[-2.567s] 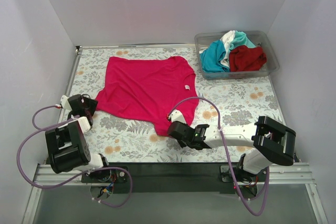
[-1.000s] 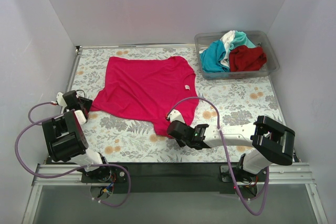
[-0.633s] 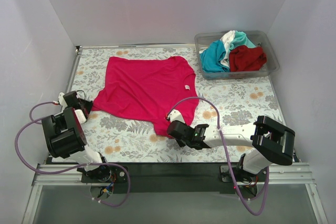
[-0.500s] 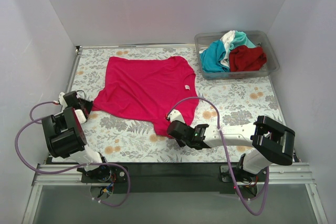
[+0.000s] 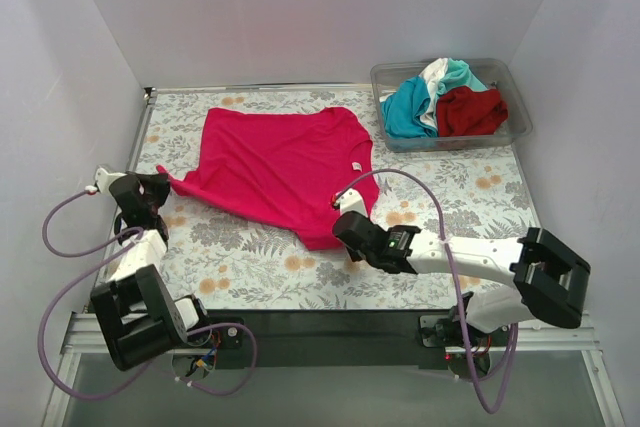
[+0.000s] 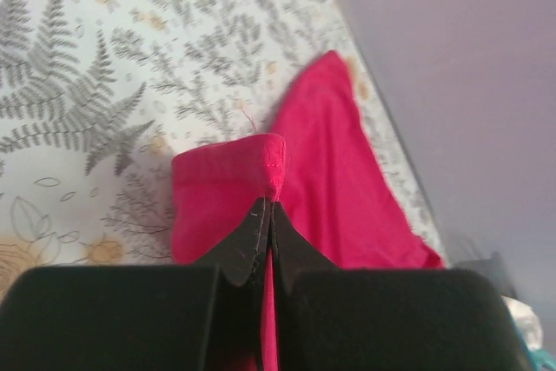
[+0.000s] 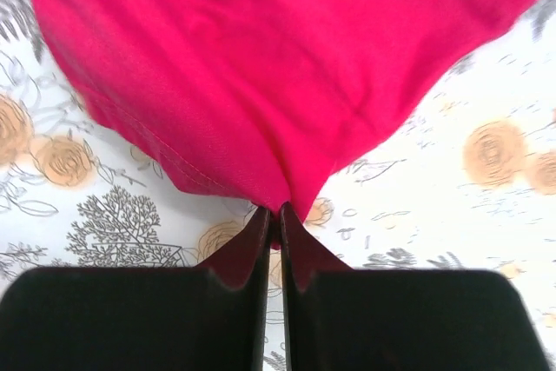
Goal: Fold and stack the t-shirts
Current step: Flatten the tshirt out
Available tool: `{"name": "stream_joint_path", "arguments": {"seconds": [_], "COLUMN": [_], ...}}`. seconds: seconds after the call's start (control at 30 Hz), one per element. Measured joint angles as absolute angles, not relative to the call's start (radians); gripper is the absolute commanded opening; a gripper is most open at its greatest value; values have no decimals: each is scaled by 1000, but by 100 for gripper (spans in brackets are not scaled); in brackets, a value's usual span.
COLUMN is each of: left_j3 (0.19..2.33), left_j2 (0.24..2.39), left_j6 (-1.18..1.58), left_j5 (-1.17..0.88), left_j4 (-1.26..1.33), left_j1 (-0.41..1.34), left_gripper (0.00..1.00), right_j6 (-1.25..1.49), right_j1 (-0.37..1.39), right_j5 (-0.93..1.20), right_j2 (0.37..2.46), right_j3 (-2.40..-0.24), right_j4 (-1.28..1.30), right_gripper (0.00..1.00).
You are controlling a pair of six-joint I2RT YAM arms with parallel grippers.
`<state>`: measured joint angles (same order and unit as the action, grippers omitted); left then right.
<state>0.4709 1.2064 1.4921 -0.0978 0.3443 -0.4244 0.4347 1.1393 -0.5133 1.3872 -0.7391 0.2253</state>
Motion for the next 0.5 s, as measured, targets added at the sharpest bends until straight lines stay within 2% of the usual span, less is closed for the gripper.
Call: {"name": "stream_joint_path", "arguments": {"seconds": [0.13,0.3,0.5], "left_j3": [469,490,624], "left_j2": [1118,1114,1099], "left_j6": [1526,1571,1595], "left_j5": [-132,-203,-269], "left_j4": [347,334,279], "left_j1": [-424,-424,-424], "left_gripper": [0,0,0], "right_j6": [394,323,174], "right_j1": [1129,1113,1105], "right_j5": [-574,-632,-697], "right_j2": [1314,1242,1224], "right_j3": [-785,-887,-1074], "right_j4": [244,253,244], "right_gripper": [1,1,1]}}
